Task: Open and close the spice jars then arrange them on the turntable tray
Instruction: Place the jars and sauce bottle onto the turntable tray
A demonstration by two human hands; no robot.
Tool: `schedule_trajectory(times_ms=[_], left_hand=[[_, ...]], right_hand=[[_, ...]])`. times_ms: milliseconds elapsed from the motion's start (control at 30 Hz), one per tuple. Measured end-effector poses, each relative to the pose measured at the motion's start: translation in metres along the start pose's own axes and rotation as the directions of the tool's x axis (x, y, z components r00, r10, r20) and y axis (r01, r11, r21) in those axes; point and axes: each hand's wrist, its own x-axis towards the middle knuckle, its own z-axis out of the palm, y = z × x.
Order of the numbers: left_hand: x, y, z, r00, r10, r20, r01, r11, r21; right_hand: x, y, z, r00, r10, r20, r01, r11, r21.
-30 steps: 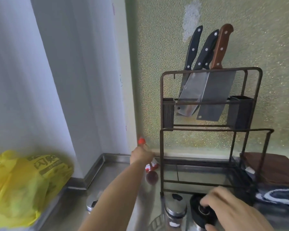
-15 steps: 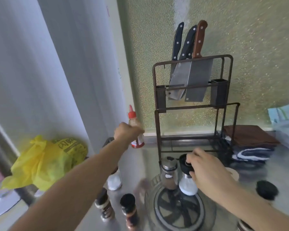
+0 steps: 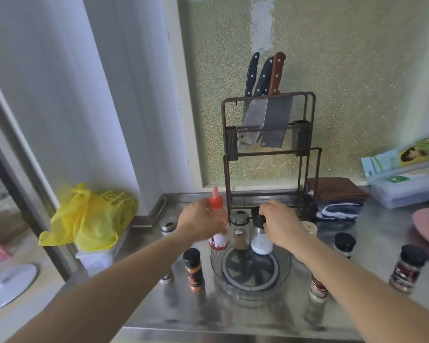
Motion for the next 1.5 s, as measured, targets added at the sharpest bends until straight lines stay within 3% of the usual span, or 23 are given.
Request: schedule_trajectory(times_ms=[500,733,900,1033,1100,1200,1300,1400,1500], left_hand=[[0.023,-0.006,0.048,0.997,0.069,0.038,-0.076,0.969,0.236],[0.026,-0.017,0.047,1.000,-0.008,0.010,0.007,0.989,0.149],[0.023,-0.024,0.048,0.999,0.009,0.035,-0.013,0.991,0.130],[0.023,-0.031,0.021,0.999,-0.015,0.037,0.012,0.998,0.062],[0.025,-0.038,-0.007,1.000,-0.003,-0.031,0.004,0.999,0.033],[0.036,-0.061,-0.046,0.988,0.059,-0.146,-0.023,0.972,0.233],[0.049,-0.090,-0.056,0.998,0.026,-0.058,0.004,0.886,0.463],[0.055,-0.109,-0.045,0.995,-0.065,0.074,0.018,0.857,0.515],[0.058,-0.119,-0.033,0.996,-0.064,0.070,0.022,0.872,0.489]], right_hand=[[-0.006,0.009,0.005,0.999,-0.001,0.034,0.002,1.000,-0.018],[-0.009,0.010,0.006,0.999,0.002,0.036,-0.002,1.000,-0.021],[-0.012,0.008,0.002,0.998,0.011,0.057,-0.013,0.999,0.032],[-0.018,0.006,-0.008,0.999,-0.005,0.052,0.002,0.999,0.053],[-0.022,0.007,-0.016,1.000,-0.014,0.028,0.012,0.998,0.060],[-0.028,0.013,-0.030,1.000,-0.009,-0.003,0.009,0.999,0.050],[-0.036,0.023,-0.042,1.000,0.021,-0.023,-0.020,0.998,0.057],[-0.046,0.031,-0.045,0.999,0.027,-0.033,-0.025,0.998,0.052],[-0.058,0.035,-0.045,0.999,0.028,-0.032,-0.026,0.998,0.055]])
